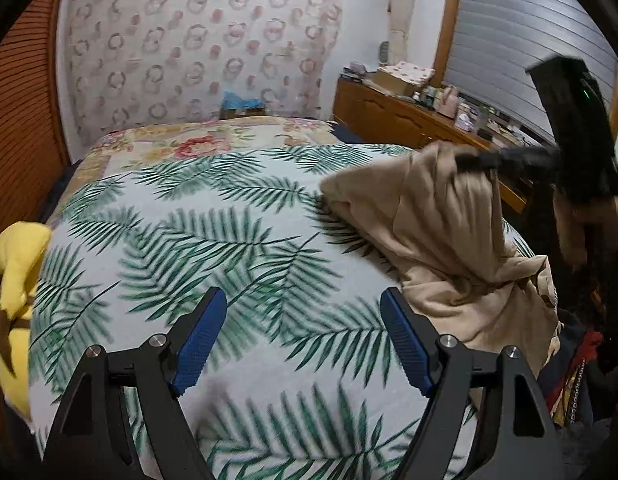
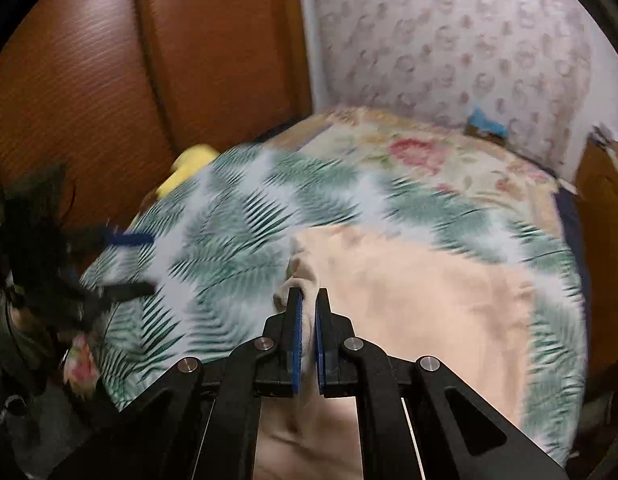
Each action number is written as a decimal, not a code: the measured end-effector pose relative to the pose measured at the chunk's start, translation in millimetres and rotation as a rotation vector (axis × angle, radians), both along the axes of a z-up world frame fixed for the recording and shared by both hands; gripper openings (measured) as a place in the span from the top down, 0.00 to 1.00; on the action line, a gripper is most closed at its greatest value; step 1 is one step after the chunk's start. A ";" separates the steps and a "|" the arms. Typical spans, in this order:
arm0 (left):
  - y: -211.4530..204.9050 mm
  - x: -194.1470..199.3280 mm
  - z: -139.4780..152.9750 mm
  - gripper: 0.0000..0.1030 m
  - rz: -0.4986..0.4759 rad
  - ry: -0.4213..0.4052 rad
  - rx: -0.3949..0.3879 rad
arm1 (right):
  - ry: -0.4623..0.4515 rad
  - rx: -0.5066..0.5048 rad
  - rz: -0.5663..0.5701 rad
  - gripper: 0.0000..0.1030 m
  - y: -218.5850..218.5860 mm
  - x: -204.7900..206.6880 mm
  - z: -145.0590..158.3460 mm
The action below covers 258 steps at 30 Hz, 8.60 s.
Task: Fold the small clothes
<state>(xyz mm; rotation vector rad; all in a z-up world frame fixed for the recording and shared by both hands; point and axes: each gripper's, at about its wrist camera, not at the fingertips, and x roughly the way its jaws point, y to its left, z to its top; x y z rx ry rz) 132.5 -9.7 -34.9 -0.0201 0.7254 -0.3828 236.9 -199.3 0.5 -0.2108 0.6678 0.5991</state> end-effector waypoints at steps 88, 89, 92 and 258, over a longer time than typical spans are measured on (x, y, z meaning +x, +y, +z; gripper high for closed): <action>-129.3 -158.5 -12.3 0.94 -0.366 0.137 0.023 | 0.102 0.041 -0.323 0.98 -147.1 -147.5 -88.6; -130.1 -158.8 -14.4 0.94 -0.366 0.139 0.029 | 0.105 0.044 -0.321 0.98 -146.9 -149.2 -89.1; -129.2 -152.9 -17.5 0.94 -0.345 0.159 0.009 | 0.117 0.059 -0.331 0.98 -151.1 -155.9 -91.9; 21.7 61.3 56.8 0.86 0.040 -0.078 -0.259 | -0.078 0.062 0.108 0.84 3.7 73.3 44.6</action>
